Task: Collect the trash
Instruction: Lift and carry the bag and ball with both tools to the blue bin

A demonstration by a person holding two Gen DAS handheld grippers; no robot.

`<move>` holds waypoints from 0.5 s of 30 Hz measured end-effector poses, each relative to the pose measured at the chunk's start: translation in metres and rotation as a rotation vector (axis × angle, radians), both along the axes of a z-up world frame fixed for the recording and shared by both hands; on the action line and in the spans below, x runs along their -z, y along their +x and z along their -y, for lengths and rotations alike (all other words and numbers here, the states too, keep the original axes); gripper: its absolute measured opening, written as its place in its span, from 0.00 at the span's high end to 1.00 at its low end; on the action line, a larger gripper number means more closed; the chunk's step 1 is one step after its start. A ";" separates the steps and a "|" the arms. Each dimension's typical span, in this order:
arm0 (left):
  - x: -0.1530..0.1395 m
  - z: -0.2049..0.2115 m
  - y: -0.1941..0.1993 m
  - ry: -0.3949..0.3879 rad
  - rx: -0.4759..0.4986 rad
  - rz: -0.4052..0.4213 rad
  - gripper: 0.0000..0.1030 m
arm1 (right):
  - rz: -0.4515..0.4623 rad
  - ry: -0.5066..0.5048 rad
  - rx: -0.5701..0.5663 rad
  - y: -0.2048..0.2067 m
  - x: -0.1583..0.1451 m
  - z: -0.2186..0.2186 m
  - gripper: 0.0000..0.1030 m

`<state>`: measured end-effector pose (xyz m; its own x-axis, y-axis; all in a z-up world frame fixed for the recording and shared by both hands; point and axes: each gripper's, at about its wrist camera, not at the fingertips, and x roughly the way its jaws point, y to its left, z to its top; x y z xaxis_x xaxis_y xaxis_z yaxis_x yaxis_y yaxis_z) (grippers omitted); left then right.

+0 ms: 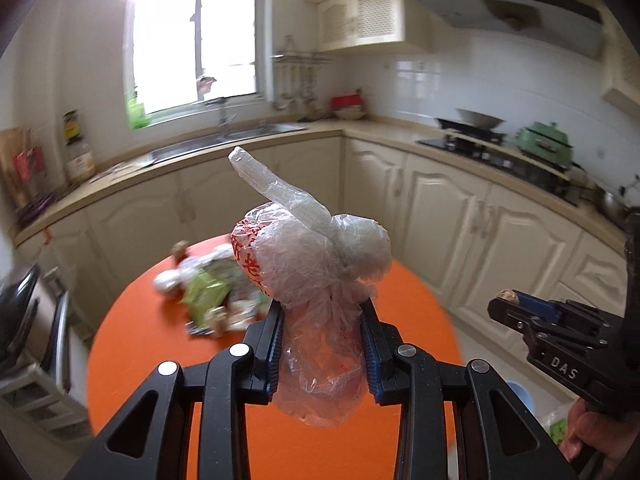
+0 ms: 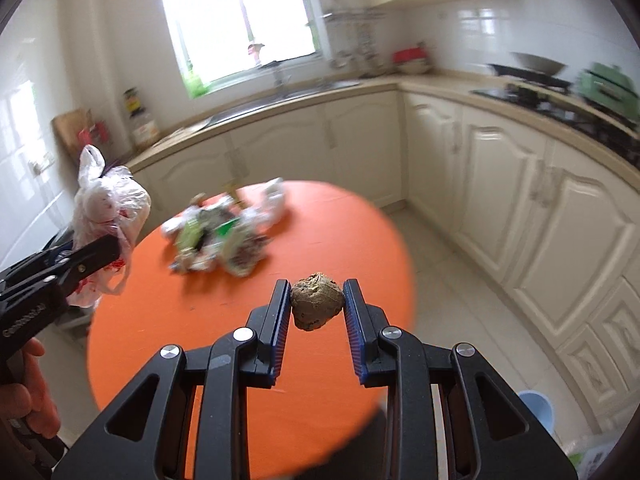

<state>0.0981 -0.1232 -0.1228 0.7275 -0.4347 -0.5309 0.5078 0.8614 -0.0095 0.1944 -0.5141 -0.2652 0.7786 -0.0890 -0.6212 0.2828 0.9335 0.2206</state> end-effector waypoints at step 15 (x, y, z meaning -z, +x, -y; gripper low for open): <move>0.131 0.269 -0.099 0.080 0.623 -0.214 0.71 | -0.254 0.038 0.541 -0.182 0.106 0.211 0.74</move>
<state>-0.0005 -0.3921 -0.2541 0.2275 -0.6933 -0.6837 0.9052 0.4095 -0.1140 0.0128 -0.7253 -0.3710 0.4556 -0.4054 -0.7925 0.7639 0.6352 0.1142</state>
